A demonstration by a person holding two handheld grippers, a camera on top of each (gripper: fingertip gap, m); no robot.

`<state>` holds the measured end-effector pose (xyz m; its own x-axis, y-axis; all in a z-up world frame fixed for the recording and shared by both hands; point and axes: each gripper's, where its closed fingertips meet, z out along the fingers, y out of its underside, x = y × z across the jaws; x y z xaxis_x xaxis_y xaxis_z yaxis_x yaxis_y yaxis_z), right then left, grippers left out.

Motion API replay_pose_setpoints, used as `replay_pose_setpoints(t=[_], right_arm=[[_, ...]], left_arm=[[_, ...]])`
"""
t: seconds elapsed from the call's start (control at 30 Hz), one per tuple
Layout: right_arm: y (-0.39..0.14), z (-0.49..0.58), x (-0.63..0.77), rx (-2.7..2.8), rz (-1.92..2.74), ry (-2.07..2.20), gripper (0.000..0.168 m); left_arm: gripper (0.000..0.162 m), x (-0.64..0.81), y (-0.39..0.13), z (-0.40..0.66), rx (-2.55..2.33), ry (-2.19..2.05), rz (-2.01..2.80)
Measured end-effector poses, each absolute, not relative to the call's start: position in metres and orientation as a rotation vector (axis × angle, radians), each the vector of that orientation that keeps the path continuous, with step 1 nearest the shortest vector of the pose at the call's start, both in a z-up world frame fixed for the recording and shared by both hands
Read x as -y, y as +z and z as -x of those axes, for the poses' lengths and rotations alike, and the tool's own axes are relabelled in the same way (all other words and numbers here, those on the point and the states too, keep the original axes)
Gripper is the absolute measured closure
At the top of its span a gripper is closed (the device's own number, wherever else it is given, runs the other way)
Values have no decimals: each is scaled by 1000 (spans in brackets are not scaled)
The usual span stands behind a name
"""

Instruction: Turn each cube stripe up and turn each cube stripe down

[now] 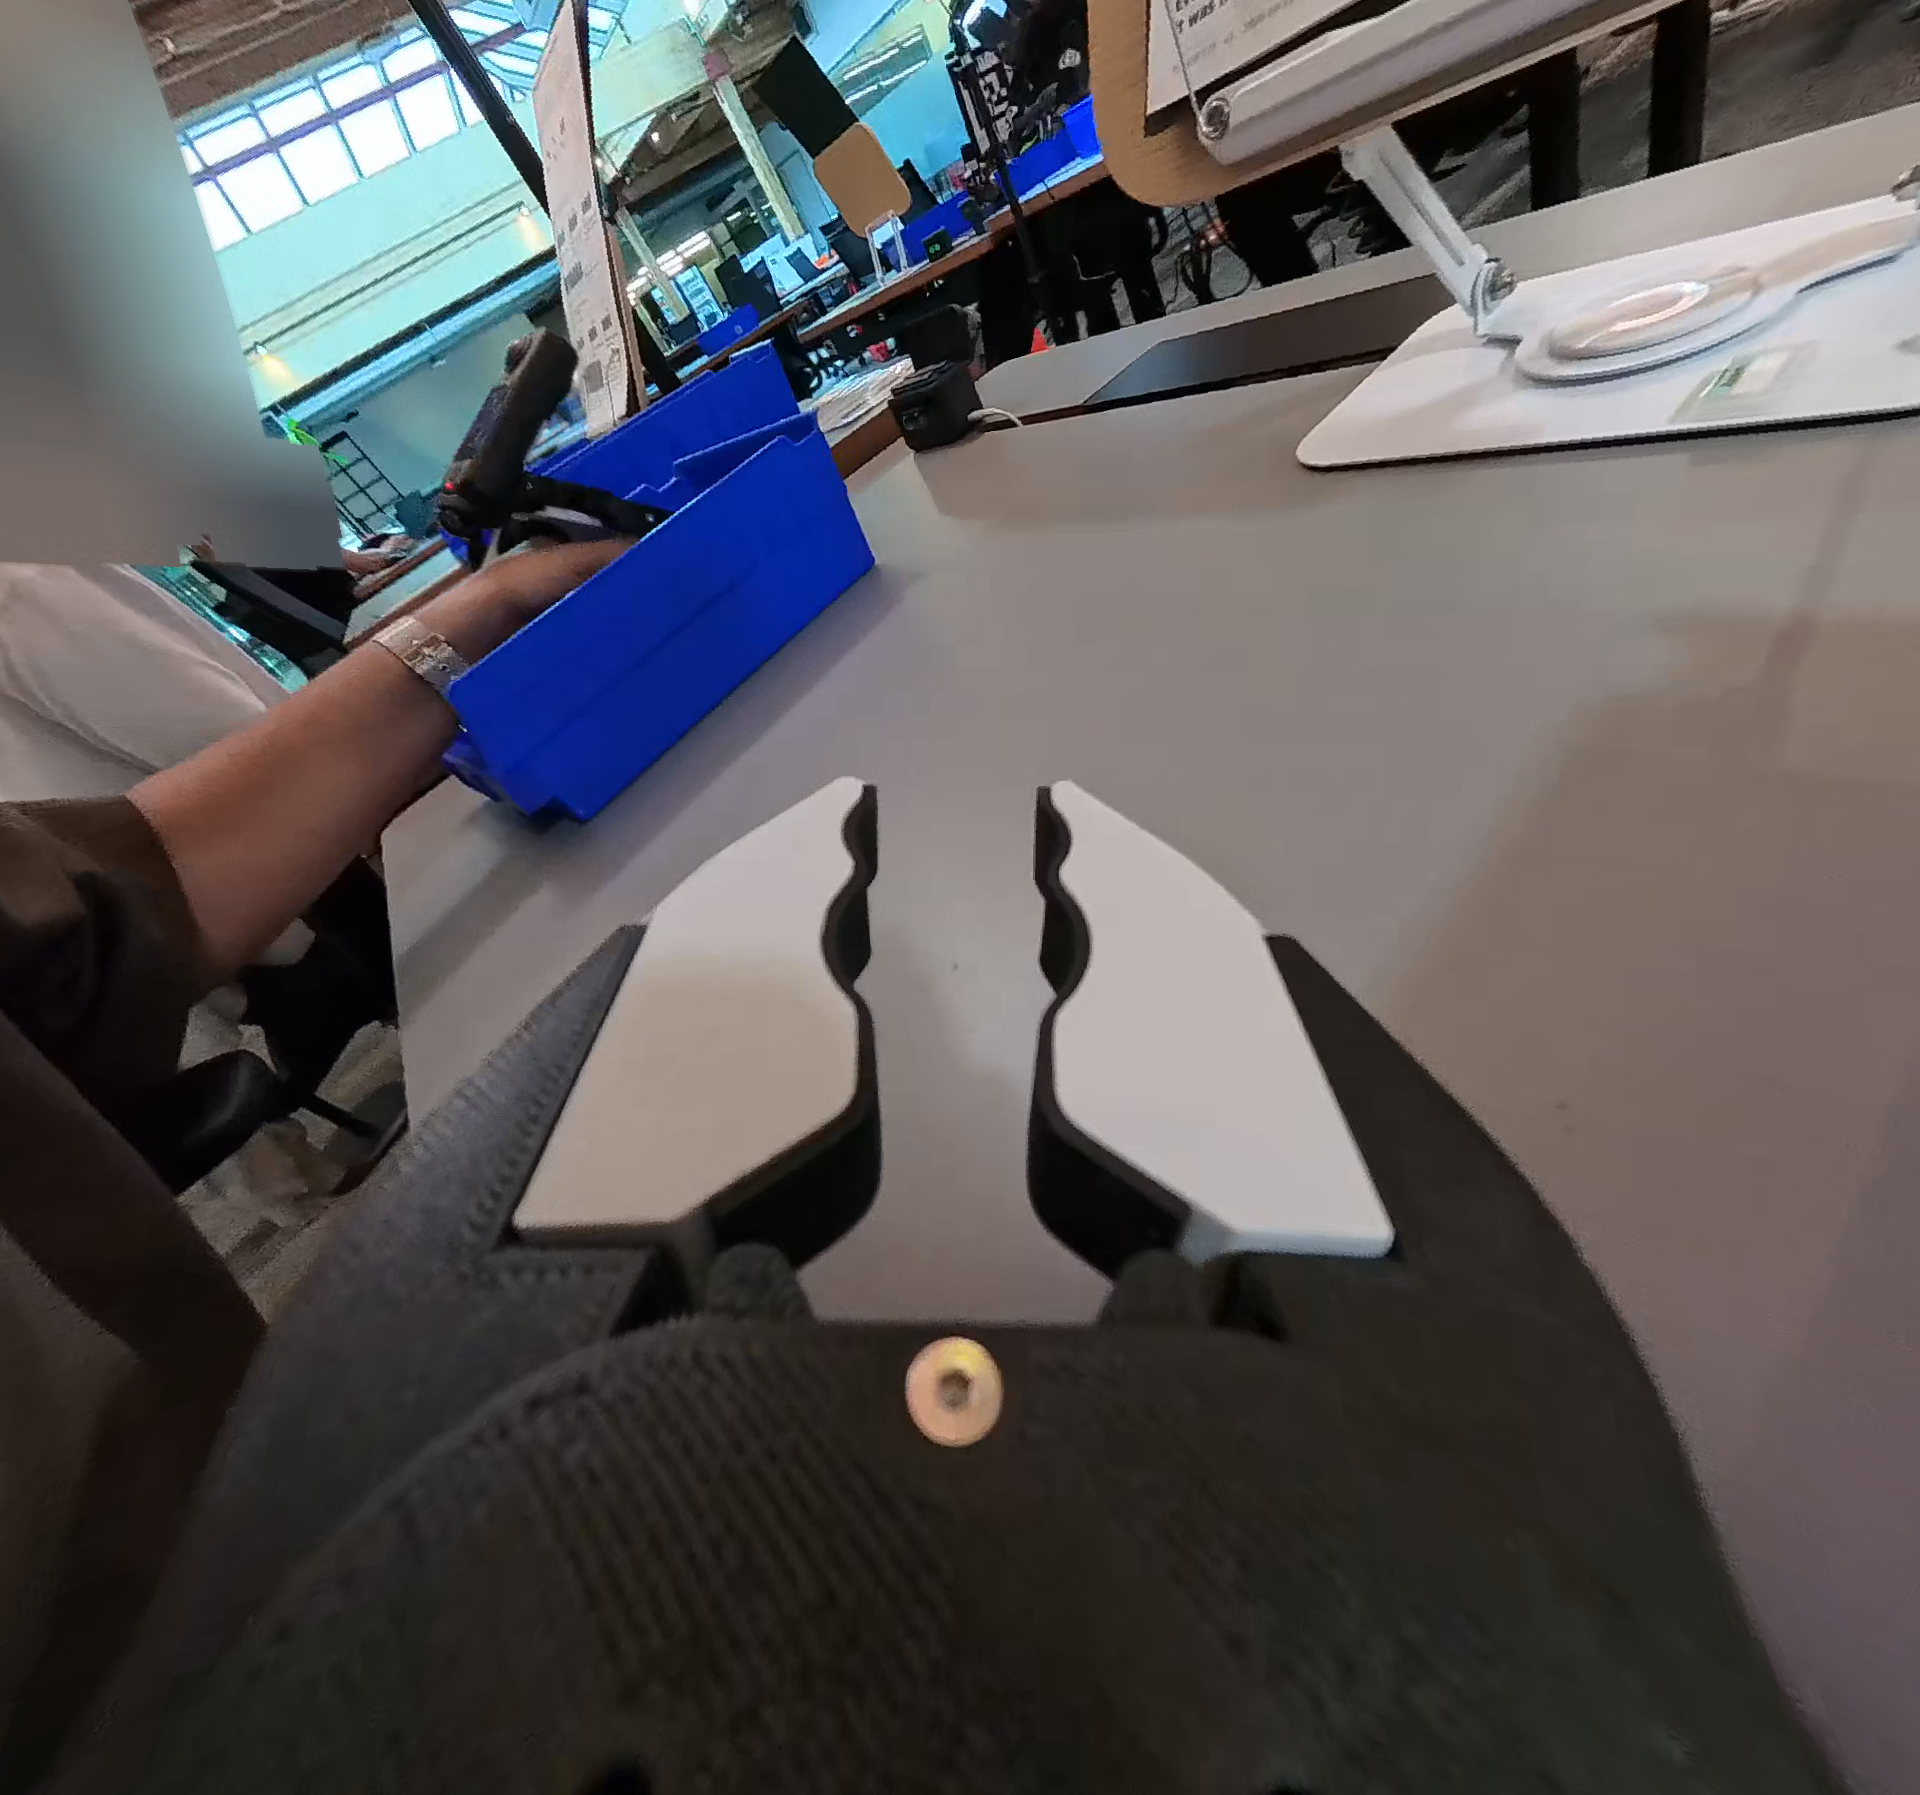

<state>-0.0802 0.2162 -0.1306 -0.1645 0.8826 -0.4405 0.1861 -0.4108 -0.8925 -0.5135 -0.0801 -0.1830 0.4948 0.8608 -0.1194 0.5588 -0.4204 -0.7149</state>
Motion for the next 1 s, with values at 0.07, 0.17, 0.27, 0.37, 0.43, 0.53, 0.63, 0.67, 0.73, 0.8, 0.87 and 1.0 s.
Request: replay_pose_setpoints(t=[0.07, 0.17, 0.27, 0.37, 0.43, 0.53, 0.63, 0.67, 0.73, 0.8, 0.87, 1.0], right_arm=[[-129, 80, -217, 1220, 1553, 1643, 139], [-128, 79, -215, 1224, 1552, 1658, 139], [-126, 79, -211, 1227, 1542, 1672, 140], [-123, 78, -207, 1236, 1527, 1676, 140], [-123, 78, -207, 1240, 1522, 1672, 140], [-122, 78, -208, 1223, 1534, 1693, 140], [-120, 78, -210, 1184, 1562, 1753, 140], [-120, 78, -210, 1177, 1568, 1769, 140], [-118, 76, -209, 1175, 1565, 1783, 141], [-115, 75, -207, 1195, 1534, 1757, 142], [-114, 73, -204, 1241, 1490, 1698, 143], [-106, 66, -195, 1285, 1402, 1636, 143]], left_arm=[[102, 84, -178, 518, 1149, 722, 2123], [95, 95, -170, 535, 1116, 945, 2118], [81, 110, -188, 543, 1180, 1023, 2224], [94, 114, -204, 544, 1271, 964, 2245], [95, 113, -203, 546, 1290, 942, 2201], [112, 116, -200, 544, 1275, 917, 2208], [114, 114, -197, 534, 1280, 806, 2199], [114, 112, -194, 530, 1280, 767, 2175], [115, 108, -178, 523, 1277, 719, 2067], [115, 101, -145, 516, 1226, 688, 1911], [115, 88, -105, 500, 1162, 614, 1752], [115, 42, -19, 443, 936, 343, 1477]])
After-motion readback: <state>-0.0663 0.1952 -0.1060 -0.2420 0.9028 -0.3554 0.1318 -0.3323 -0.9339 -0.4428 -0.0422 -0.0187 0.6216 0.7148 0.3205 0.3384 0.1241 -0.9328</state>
